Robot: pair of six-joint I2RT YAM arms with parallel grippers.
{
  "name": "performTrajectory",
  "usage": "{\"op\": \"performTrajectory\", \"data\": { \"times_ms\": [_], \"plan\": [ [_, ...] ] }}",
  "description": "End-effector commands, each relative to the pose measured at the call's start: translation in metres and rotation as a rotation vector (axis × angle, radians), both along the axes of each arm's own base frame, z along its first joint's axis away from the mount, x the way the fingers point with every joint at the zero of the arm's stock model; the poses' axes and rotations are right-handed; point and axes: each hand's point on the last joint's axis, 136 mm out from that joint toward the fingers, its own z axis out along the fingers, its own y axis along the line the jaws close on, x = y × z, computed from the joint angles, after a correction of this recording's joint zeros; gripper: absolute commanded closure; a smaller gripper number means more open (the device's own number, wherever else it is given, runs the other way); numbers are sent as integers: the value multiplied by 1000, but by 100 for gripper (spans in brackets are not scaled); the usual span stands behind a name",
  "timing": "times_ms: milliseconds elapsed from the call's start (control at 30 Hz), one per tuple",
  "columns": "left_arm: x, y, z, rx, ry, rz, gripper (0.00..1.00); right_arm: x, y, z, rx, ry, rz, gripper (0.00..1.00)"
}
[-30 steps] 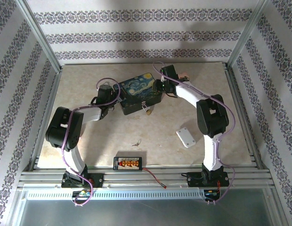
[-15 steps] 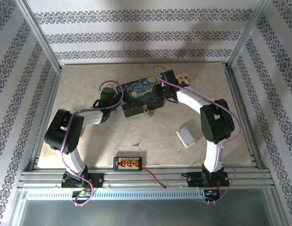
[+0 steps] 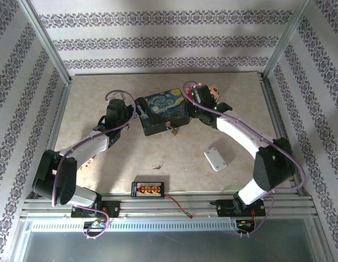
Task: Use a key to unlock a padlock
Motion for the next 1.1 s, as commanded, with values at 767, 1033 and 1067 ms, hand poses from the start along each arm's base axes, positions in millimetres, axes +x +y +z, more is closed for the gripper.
{"op": "performTrajectory", "data": {
  "times_ms": [767,1033,1067],
  "plan": [
    [-63,44,-47,64,127,97,1,-179,138,-122,-29,400,511,61],
    [-66,54,-47,88,126,137,1,-179,143,-139,-93,438,522,63],
    [-67,55,-47,89,126,140,1,-179,143,-140,-98,442,523,63]
  ]
}}
